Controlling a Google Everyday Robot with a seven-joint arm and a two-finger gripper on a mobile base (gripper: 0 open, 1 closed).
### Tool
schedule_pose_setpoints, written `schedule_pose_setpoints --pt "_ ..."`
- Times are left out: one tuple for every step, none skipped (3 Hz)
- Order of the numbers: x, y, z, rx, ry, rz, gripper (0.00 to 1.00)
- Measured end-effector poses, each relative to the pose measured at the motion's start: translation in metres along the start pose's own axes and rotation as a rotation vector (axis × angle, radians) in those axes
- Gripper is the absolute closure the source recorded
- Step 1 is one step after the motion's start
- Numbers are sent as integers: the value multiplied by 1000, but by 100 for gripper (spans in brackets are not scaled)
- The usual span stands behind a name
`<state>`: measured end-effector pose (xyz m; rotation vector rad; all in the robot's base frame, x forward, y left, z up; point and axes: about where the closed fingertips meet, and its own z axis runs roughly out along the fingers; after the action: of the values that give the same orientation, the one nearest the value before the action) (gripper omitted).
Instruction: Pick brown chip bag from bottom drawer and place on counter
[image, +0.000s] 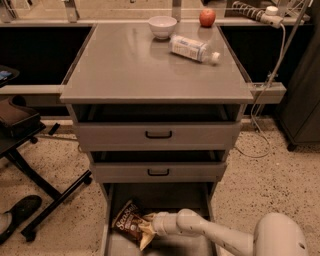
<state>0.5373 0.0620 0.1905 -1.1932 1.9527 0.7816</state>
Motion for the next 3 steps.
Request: schedule_pose_setpoints --pt "-9 -5 -14 18 -33 1 100" --pt "-50 -23 -59 67 -107 -31 100" --pt "-89 -53 -113 104 -177 -35 100"
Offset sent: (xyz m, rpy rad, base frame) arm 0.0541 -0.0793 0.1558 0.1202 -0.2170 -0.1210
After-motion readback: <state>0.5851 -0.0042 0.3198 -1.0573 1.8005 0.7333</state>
